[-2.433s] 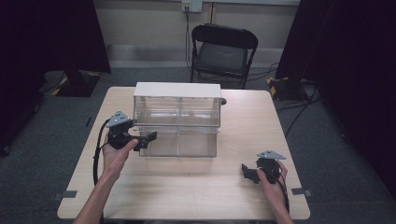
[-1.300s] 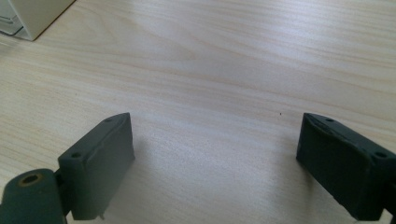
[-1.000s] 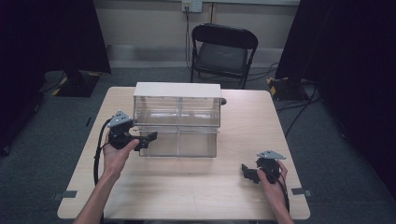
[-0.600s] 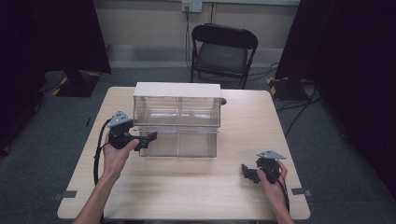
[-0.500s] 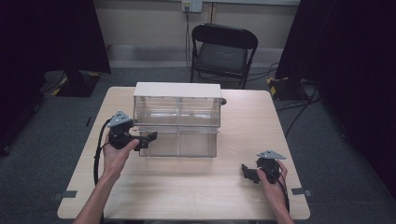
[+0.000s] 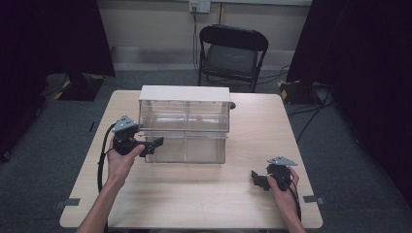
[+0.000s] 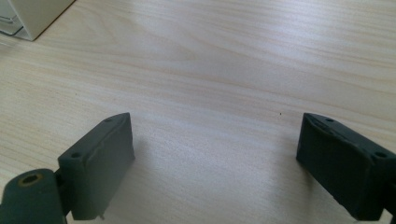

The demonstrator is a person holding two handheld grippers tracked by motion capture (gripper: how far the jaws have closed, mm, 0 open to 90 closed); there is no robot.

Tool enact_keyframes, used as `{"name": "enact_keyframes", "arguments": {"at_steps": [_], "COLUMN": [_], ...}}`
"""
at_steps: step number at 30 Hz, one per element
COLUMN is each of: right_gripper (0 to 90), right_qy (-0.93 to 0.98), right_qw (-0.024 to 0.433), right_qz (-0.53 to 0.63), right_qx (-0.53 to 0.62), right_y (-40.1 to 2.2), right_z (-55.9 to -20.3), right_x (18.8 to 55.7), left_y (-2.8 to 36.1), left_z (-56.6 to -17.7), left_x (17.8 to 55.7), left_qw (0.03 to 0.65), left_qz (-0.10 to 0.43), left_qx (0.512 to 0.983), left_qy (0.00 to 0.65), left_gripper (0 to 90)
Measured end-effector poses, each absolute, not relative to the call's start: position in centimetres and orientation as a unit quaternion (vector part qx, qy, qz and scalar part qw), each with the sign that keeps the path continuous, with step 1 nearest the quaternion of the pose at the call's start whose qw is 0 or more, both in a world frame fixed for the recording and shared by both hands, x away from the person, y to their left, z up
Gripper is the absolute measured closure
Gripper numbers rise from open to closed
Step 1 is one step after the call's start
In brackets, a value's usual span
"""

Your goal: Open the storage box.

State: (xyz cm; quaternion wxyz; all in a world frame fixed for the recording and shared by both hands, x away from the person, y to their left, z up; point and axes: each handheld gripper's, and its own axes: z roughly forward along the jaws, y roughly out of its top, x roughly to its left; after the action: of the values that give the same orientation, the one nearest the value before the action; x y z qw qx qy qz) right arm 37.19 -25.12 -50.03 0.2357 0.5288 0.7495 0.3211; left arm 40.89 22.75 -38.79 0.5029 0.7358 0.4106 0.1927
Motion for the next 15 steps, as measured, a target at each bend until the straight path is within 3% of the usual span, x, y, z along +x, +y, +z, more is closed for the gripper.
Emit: {"name": "enact_keyframes", "arguments": {"at_steps": [15], "right_gripper": [10.4], "right_qy": [0.749], "right_qw": [0.236], "right_qz": [0.321], "right_qx": [0.529], "right_y": [-25.12], "right_z": [-50.03], "right_x": [37.19], "left_y": [22.70], "left_z": [-38.82], "left_x": [40.88], "left_qw": [0.504], "left_qz": [0.192], "left_qx": [0.734], "left_qy": [0.412], "left_gripper": [0.0]}}
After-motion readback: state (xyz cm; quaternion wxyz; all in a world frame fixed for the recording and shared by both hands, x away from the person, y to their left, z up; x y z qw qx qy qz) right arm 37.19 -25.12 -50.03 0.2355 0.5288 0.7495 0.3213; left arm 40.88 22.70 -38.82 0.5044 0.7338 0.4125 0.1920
